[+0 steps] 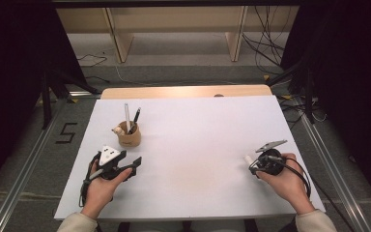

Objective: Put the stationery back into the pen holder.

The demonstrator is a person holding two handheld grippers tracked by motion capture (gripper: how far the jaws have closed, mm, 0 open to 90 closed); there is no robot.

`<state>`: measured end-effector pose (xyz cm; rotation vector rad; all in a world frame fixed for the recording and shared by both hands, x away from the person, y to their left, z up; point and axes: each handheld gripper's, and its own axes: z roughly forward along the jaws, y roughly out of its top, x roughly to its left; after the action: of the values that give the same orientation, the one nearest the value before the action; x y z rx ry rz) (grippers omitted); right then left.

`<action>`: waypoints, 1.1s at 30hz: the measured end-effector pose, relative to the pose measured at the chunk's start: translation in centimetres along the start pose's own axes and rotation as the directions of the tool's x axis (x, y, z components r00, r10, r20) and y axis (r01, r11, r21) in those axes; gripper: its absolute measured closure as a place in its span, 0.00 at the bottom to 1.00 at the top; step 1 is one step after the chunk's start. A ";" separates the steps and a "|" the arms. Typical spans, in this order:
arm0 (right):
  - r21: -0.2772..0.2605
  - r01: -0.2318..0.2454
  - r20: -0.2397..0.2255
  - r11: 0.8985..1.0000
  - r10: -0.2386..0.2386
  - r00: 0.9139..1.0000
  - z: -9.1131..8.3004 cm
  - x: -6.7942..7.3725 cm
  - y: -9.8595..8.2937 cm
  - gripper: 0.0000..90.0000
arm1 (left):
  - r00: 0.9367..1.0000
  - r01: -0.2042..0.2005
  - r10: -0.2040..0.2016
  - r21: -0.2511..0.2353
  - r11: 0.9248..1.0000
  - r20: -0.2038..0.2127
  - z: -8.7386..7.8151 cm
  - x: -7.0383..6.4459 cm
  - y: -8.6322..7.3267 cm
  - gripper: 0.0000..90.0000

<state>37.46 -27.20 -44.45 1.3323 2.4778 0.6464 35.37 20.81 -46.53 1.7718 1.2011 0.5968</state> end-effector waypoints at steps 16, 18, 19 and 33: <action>-0.146 0.029 -0.017 0.989 -0.032 0.999 0.6 0.9 0.7 0.78 | 1.000 -0.004 0.004 0.004 1.000 0.013 0.2 -0.3 0.0 0.38; -0.160 0.035 -0.024 0.987 -0.039 0.999 0.7 1.2 0.8 0.78 | 1.000 -0.005 0.005 0.004 1.000 0.015 0.2 -0.4 0.0 0.38; -0.164 0.040 -0.024 0.986 -0.044 0.999 0.8 1.3 0.9 0.78 | 1.000 -0.006 0.006 0.004 1.000 0.016 0.2 -0.4 0.0 0.38; -0.288 0.072 -0.044 0.955 -0.088 0.995 1.7 3.4 2.2 0.78 | 0.998 -0.029 0.029 0.002 1.000 0.054 0.8 -1.8 0.4 0.38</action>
<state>37.88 -22.92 -44.88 1.1135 2.3533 0.9913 35.41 18.82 -46.41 1.7996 1.1415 0.5602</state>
